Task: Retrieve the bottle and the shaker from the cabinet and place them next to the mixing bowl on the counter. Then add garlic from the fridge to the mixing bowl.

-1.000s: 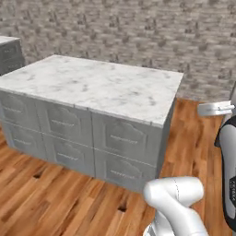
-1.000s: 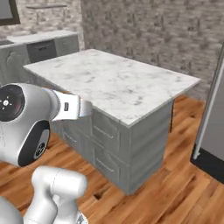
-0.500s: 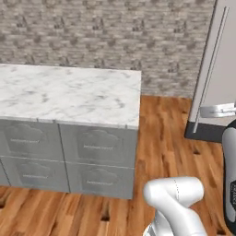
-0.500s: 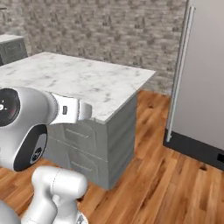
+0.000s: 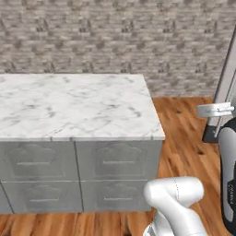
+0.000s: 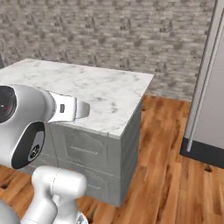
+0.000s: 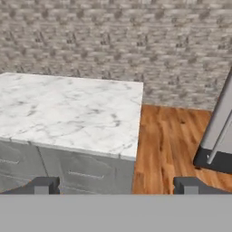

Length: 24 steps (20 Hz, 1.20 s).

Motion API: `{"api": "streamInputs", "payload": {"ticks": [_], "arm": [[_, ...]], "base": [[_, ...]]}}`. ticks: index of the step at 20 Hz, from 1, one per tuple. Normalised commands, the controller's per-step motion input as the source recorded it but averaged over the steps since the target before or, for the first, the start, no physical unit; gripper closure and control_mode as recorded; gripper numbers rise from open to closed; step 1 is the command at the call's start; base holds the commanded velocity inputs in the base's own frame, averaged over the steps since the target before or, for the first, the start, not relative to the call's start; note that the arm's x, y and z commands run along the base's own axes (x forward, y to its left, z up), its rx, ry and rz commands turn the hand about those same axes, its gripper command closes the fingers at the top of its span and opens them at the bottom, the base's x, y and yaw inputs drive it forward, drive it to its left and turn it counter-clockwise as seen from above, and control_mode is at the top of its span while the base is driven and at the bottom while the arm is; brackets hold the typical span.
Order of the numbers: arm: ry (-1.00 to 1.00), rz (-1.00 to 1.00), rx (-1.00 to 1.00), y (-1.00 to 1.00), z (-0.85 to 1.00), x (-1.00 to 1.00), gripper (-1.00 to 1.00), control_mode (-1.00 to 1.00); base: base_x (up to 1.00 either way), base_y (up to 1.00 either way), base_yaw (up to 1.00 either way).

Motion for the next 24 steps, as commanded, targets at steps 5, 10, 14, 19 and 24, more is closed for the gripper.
{"api": "streamInputs", "payload": {"ticks": [5, 10, 14, 19, 24], "arm": [[0.0, 0.0, 0.0, 0.0, 0.0, 0.0, -1.0, 1.0], [0.0, 0.0, 0.0, 0.0, 0.0, 0.0, -1.0, 1.0], [0.0, 0.0, 0.0, 0.0, 0.0, 0.0, -1.0, 1.0], [0.0, 0.0, 0.0, 0.0, 0.0, 0.0, -1.0, 1.0], [0.0, 0.0, 0.0, 0.0, 0.0, 0.0, -1.0, 1.0]], "base": [[0.64, 0.47, -0.63], [0.82, 0.07, -0.41], [0.21, 0.1, 0.0], [-0.33, 0.44, 0.04], [-0.76, 0.88, 0.04]]}}
